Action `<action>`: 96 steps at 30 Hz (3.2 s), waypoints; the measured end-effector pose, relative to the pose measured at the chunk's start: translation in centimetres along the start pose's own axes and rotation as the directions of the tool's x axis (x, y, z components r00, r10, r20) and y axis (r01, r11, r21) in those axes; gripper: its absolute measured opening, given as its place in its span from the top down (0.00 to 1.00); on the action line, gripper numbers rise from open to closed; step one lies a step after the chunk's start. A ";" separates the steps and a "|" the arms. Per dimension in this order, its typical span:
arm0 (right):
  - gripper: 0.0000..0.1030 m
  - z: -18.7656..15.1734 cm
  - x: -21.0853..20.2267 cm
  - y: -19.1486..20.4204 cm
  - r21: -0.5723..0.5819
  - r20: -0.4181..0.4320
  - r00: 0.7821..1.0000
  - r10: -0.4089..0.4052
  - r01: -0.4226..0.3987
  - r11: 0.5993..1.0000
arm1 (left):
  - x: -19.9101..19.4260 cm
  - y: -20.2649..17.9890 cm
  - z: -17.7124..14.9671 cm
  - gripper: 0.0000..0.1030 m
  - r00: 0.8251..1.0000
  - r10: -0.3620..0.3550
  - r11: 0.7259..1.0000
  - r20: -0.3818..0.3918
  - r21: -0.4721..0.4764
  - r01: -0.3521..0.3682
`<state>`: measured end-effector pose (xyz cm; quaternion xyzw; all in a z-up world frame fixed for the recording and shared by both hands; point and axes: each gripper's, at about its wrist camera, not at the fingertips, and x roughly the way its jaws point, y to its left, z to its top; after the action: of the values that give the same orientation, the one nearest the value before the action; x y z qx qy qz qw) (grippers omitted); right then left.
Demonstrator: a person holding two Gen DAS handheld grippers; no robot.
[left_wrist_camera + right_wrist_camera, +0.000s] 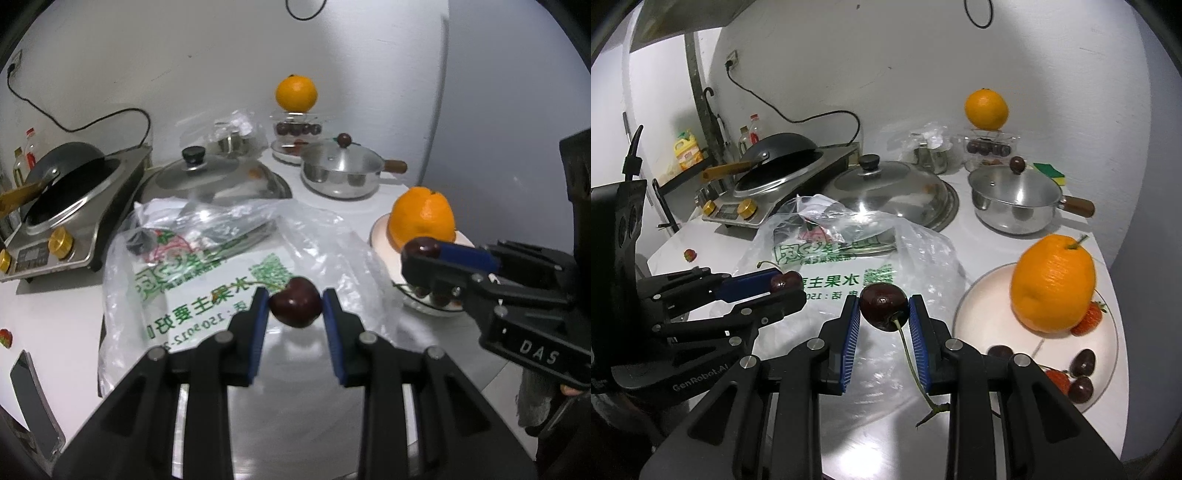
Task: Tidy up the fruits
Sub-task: 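Carry both held cherries from the bag over the white plate, then open the left gripper to drop its cherry while the right gripper releases its cherries onto the plate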
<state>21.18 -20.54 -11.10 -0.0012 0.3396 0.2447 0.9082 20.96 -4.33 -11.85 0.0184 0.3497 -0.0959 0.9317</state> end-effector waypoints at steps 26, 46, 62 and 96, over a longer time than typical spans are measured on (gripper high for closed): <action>0.72 -3.0 -3.5 -8.9 0.102 -0.014 0.994 -0.108 0.108 0.989 | 3.0 -8.0 1.3 0.70 0.996 -0.078 0.993 -0.037 0.088 0.081; 0.72 -4.6 -3.6 -15.4 0.185 -0.035 0.985 -0.167 0.170 0.968 | 6.6 -12.2 2.0 0.70 0.989 -0.114 0.981 -0.094 0.146 0.127; 0.72 -4.7 -1.2 -18.6 0.212 -0.065 0.981 -0.183 0.193 0.958 | 10.4 -12.7 2.8 0.70 0.987 -0.101 0.981 -0.122 0.153 0.119; 0.70 -4.1 -0.7 -18.3 0.202 -0.079 0.975 -0.207 0.219 0.955 | 10.6 -11.1 3.3 0.51 0.988 -0.109 0.987 -0.113 0.105 0.121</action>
<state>26.39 -37.64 -16.83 0.0508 0.3870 0.1080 0.9143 28.83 -17.28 -15.94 0.0552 0.3936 -0.1676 0.9022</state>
